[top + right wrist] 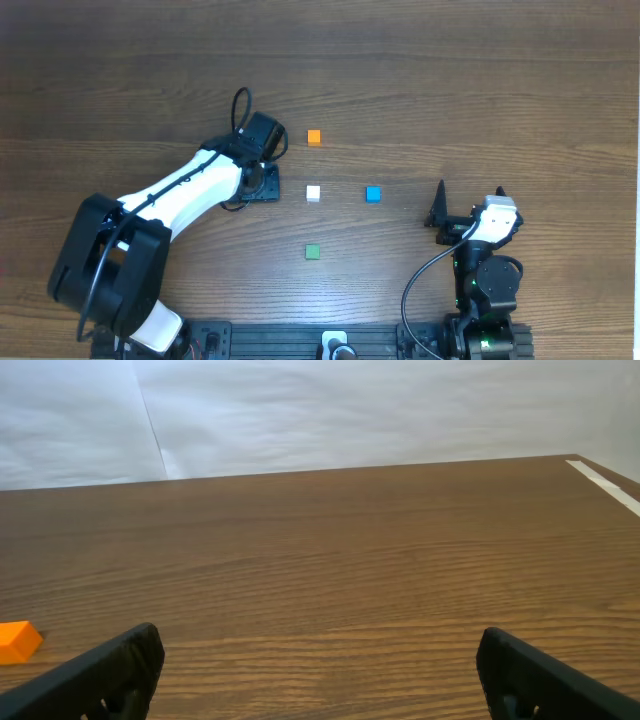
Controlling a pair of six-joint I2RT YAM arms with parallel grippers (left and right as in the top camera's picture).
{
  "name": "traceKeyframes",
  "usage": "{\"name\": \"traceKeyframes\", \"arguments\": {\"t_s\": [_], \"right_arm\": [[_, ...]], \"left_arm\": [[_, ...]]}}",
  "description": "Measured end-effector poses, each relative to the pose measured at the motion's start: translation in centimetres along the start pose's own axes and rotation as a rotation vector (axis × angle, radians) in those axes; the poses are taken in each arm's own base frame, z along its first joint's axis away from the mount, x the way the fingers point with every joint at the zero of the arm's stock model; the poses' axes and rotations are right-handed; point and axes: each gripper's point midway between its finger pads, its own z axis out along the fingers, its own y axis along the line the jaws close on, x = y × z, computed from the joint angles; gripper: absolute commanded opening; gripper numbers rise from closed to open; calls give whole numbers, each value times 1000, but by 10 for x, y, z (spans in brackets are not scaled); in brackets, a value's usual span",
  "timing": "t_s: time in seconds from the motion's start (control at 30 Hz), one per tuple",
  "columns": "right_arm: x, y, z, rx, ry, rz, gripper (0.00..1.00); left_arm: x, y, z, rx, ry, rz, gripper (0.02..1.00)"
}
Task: Stack Cubes
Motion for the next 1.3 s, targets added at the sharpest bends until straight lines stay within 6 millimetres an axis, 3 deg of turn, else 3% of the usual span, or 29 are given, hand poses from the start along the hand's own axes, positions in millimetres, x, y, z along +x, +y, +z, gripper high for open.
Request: {"name": "traceKeyframes", "arguments": {"t_s": [0.3, 0.7, 1.1, 1.3], "right_arm": [[0, 0, 0, 0, 0, 0, 993], [0, 0, 0, 0, 0, 0, 993], [0, 0, 0, 0, 0, 0, 993], [0, 0, 0, 0, 0, 0, 993]], "left_arm": [[0, 2, 0, -2, 2, -17, 461], [1, -1, 0, 3, 5, -14, 259], [-1, -4, -1, 15, -7, -82, 156], [2, -24, -24, 26, -15, -105, 161]]}}
